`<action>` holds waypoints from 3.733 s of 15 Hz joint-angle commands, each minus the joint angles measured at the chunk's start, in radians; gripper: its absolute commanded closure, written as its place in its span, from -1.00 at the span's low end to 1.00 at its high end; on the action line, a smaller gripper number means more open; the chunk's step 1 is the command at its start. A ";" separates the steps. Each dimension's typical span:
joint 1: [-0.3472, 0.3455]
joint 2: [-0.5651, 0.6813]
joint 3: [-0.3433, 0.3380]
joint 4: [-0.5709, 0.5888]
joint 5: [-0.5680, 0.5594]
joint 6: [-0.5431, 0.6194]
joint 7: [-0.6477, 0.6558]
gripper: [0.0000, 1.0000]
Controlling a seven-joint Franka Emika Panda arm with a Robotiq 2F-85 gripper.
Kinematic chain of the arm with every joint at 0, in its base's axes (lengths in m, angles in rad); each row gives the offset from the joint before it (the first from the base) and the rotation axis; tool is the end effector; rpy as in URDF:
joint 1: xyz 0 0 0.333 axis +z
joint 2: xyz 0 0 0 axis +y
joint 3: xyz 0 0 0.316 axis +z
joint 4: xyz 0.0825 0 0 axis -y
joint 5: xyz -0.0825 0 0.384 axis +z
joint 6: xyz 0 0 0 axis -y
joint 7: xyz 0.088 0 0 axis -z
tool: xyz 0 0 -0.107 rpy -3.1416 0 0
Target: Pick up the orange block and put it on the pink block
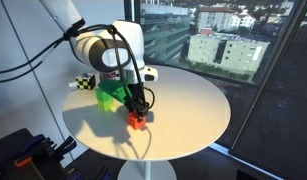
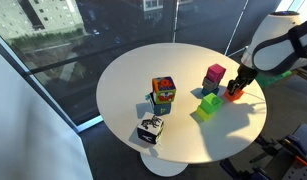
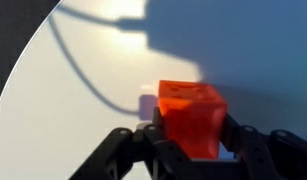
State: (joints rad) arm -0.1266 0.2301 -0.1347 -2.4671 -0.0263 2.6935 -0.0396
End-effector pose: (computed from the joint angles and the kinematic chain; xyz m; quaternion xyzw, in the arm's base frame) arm 0.4632 -0.1253 0.2043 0.9951 -0.0971 -0.0041 0.0206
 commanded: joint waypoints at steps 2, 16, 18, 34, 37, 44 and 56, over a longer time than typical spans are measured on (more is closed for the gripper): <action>-0.005 -0.027 -0.010 0.024 0.011 -0.035 0.041 0.50; 0.001 -0.196 -0.005 0.061 0.016 -0.289 0.084 0.58; 0.005 -0.218 0.000 0.065 0.016 -0.317 0.089 0.58; 0.034 -0.320 0.042 0.178 0.087 -0.459 0.162 0.58; 0.040 -0.307 0.050 0.198 0.092 -0.452 0.181 0.58; 0.057 -0.275 0.071 0.247 0.083 -0.447 0.242 0.58; 0.069 -0.178 0.080 0.322 0.054 -0.462 0.301 0.58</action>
State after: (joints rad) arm -0.0629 0.0264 -0.0536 -2.1890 0.0464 2.2714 0.2276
